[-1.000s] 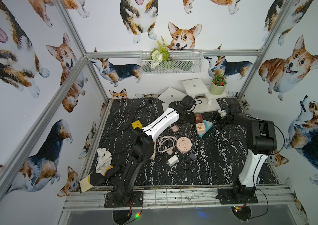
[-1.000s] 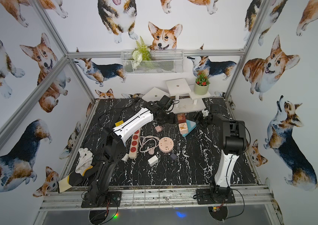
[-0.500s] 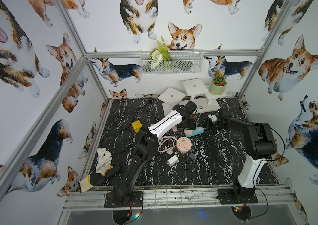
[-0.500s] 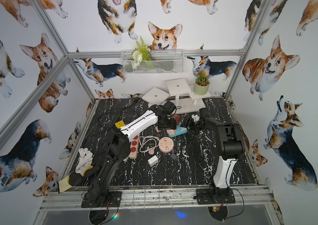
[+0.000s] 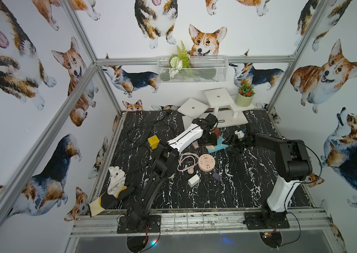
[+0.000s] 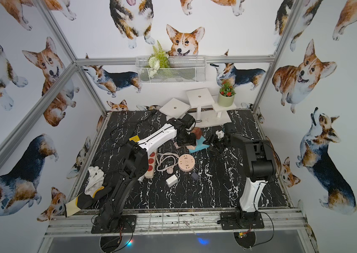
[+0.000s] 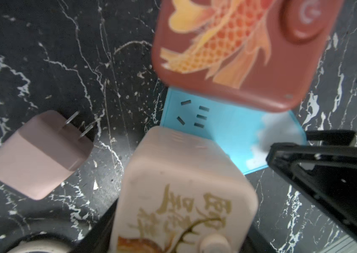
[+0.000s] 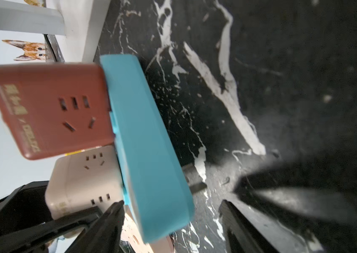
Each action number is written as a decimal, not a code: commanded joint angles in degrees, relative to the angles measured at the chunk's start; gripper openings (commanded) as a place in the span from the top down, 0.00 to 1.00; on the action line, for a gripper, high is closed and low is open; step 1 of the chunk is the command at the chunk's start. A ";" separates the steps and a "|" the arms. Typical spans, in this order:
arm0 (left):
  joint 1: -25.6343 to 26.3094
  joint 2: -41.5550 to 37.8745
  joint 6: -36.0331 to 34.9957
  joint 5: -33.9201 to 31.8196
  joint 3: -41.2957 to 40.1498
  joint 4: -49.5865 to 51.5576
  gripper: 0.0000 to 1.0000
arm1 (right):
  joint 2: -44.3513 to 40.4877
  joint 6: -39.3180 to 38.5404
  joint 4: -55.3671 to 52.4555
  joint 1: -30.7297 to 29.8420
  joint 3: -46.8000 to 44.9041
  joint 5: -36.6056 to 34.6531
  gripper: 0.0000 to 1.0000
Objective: Pull the plug off the socket
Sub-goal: Remove the plug from the socket.
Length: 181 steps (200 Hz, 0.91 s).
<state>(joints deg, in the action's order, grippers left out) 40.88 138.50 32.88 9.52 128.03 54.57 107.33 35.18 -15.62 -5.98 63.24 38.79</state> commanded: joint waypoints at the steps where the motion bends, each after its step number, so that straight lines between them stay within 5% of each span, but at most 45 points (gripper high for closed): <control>1: -0.17 0.28 -1.15 3.29 0.55 -2.90 0.49 | -0.78 6.20 3.79 -0.01 -2.03 -0.16 0.25; 41: -0.45 -0.71 0.29 5.78 0.99 -3.33 0.75 | -4.23 14.38 15.16 -0.54 -7.96 -2.50 0.25; 92: -0.54 -1.73 6.42 10.18 1.31 -2.34 0.96 | -3.62 23.18 27.97 -4.14 -10.11 -5.58 0.30; 181: -0.54 -1.24 12.41 13.02 1.35 -3.49 1.00 | -5.06 28.76 28.28 -9.96 -9.88 -18.65 0.63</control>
<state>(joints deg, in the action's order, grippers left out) 40.29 137.51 43.55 19.29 128.49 54.26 103.13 61.65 12.25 -14.55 52.58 24.86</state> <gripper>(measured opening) 0.630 0.461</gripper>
